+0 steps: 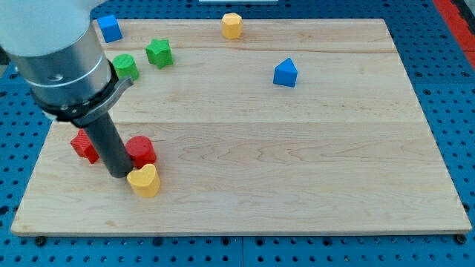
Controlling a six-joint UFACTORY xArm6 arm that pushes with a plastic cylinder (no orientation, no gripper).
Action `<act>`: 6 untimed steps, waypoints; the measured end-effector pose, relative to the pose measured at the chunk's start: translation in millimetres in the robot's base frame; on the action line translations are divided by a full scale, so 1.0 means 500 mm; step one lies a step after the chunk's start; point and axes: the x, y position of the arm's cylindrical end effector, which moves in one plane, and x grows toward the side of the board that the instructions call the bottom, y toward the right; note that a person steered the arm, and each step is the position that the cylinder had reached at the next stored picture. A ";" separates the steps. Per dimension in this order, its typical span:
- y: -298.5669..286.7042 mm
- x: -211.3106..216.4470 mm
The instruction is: Slide the red circle to the center
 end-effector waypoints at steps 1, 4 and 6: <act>0.039 -0.046; 0.140 -0.163; 0.221 -0.184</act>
